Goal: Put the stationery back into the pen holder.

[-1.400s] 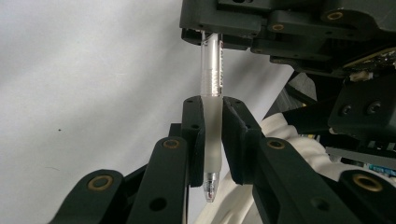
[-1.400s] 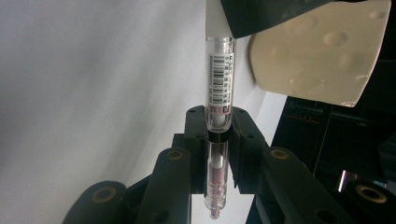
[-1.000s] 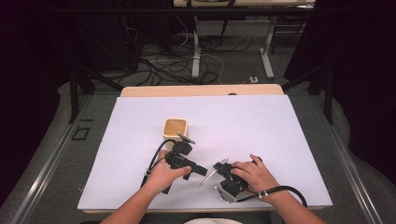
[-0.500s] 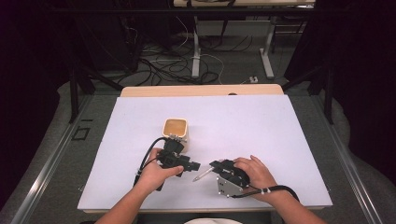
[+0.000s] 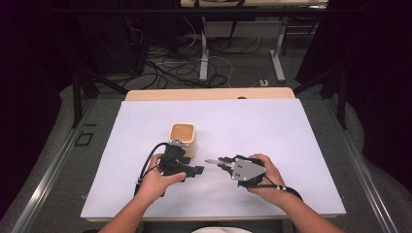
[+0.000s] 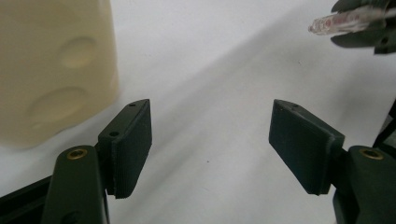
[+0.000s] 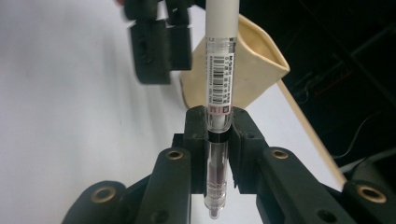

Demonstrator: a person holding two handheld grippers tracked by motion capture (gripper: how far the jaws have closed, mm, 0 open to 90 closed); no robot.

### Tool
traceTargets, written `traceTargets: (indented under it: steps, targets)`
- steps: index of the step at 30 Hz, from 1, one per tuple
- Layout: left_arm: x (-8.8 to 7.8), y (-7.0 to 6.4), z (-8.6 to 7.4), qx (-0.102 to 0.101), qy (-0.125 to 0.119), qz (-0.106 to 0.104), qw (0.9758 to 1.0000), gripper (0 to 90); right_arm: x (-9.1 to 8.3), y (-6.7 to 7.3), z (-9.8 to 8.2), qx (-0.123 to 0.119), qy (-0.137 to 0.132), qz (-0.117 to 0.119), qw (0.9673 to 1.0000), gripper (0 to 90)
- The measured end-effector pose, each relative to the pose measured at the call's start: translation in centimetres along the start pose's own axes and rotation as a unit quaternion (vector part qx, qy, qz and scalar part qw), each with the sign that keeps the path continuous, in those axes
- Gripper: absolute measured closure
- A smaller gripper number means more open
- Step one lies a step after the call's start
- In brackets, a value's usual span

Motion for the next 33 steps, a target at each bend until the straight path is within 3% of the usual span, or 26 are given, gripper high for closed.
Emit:
traceTargets:
  steps: [3, 6, 11, 14, 22, 27, 33]
  targets:
    - [-0.1, 0.2, -0.2, -0.003, -0.008, 0.005, 1.0, 25.0, 0.4, -1.0, 0.3, 0.075, 0.002, 0.003, 0.9972, 79.2]
    - [-0.3, 0.5, -0.4, 0.006, -0.009, 0.013, 0.9999, 22.4, 0.7, -2.1, 0.8, 0.141, 0.013, 0.008, 0.9899, 79.2]
    - [-0.5, 0.9, -0.6, 0.022, -0.007, 0.025, 0.9994, 16.0, 1.3, -3.9, 1.9, 0.21, 0.018, 0.013, 0.9775, 79.1]
    - [-0.4, 1.0, -0.6, 0.018, -0.012, 0.025, 0.9994, 14.5, 1.8, -4.8, 2.7, 0.227, 0.022, 0.017, 0.9736, 79.1]
    - [-0.2, 1.1, -0.8, 0.03, -0.006, 0.032, 0.999, 7.4, 3.4, -7.3, 5.2, 0.239, 0.029, 0.021, 0.9704, 79.1]
    - [-0.1, 1.3, -1.1, 0.043, 0.002, 0.037, 0.9984, 5.8, 4.7, -8.4, 7.3, 0.235, 0.019, 0.023, 0.9715, 79.1]
    - [0.0, 1.2, -1.2, 0.055, 0.003, 0.035, 0.9979, 2.4, 6.6, -8.6, 8.8, 0.229, 0.014, 0.026, 0.973, 79.1]
Point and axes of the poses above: each handheld gripper's, and its own axes: x roughly forward along the jaws, z roughly out of its top, y roughly to its left, the point moved 9 cm from there along x, roughly forward along the jaws, and after that the axes turned 12 degrees about -z, right-handed, at the moved point
